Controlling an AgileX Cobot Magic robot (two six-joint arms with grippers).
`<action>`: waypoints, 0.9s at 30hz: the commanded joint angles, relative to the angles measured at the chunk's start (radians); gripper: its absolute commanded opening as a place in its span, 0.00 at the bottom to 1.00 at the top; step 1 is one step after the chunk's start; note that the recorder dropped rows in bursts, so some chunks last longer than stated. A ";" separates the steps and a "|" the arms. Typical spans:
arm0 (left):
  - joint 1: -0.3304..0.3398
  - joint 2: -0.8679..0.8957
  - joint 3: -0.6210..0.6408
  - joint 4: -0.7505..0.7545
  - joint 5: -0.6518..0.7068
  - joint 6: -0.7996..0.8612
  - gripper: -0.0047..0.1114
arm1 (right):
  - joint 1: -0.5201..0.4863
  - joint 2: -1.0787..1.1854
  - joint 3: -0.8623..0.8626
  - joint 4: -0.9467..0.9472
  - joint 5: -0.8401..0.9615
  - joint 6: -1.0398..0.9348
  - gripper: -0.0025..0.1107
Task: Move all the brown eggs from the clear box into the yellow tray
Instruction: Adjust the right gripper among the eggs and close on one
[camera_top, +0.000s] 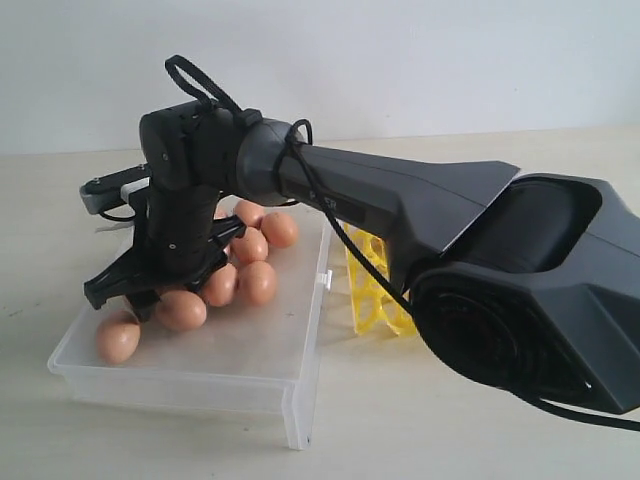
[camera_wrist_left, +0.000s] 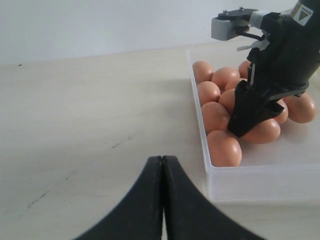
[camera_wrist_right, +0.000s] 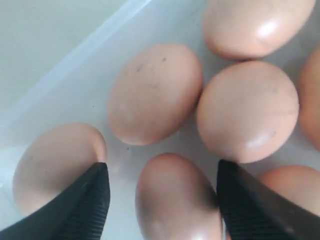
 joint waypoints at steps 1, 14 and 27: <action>0.001 -0.006 -0.004 -0.001 -0.010 0.003 0.04 | 0.004 -0.011 0.001 -0.002 -0.027 -0.012 0.56; 0.001 -0.006 -0.004 -0.001 -0.010 0.003 0.04 | 0.004 -0.005 0.040 -0.003 -0.007 -0.019 0.56; 0.001 -0.006 -0.004 -0.001 -0.010 0.003 0.04 | 0.004 -0.005 0.063 -0.014 -0.044 -0.028 0.39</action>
